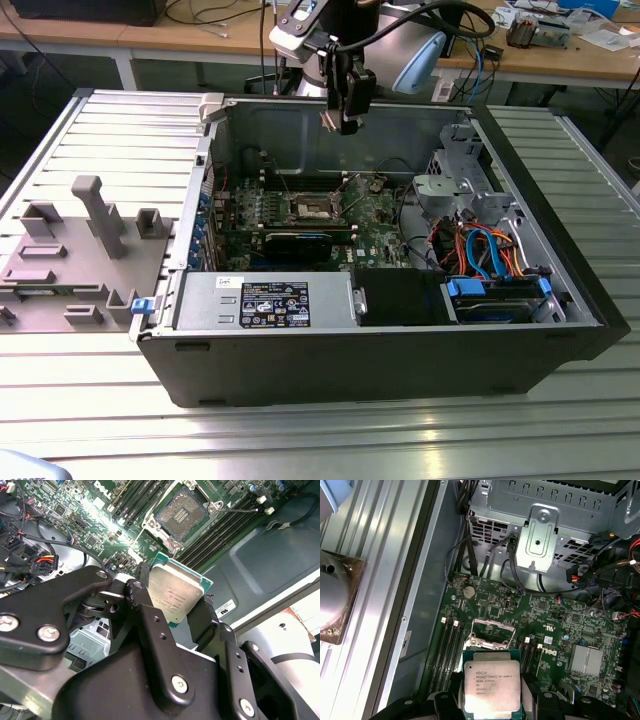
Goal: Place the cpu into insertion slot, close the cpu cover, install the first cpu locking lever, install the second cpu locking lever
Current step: 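Place the cpu into insertion slot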
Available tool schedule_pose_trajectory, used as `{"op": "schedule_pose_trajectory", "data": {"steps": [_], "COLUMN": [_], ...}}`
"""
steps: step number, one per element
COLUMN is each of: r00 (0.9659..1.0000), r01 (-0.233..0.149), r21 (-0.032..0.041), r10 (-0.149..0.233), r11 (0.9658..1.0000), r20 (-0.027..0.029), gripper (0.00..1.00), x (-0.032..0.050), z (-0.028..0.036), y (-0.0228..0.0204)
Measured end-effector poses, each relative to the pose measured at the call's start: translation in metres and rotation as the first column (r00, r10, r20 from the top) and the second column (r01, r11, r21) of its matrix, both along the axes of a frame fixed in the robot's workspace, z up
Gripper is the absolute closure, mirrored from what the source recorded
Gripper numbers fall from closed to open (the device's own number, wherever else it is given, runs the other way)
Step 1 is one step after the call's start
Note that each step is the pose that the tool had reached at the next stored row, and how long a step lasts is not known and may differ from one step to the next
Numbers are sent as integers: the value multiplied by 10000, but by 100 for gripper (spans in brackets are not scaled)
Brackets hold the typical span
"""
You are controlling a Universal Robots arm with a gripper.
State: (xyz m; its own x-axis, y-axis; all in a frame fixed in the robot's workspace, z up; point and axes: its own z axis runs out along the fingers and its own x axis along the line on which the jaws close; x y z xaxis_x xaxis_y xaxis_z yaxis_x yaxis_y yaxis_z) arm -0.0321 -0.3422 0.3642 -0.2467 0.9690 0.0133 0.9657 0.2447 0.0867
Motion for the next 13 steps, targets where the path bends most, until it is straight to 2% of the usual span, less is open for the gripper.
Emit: {"op": "schedule_pose_trajectory", "data": {"steps": [13], "r00": [9999], "r01": [113], "r21": [0], "r10": [-113], "r11": [9999], "r20": [-1], "gripper": [45], "x": [0], "z": [0], "y": [0]}}
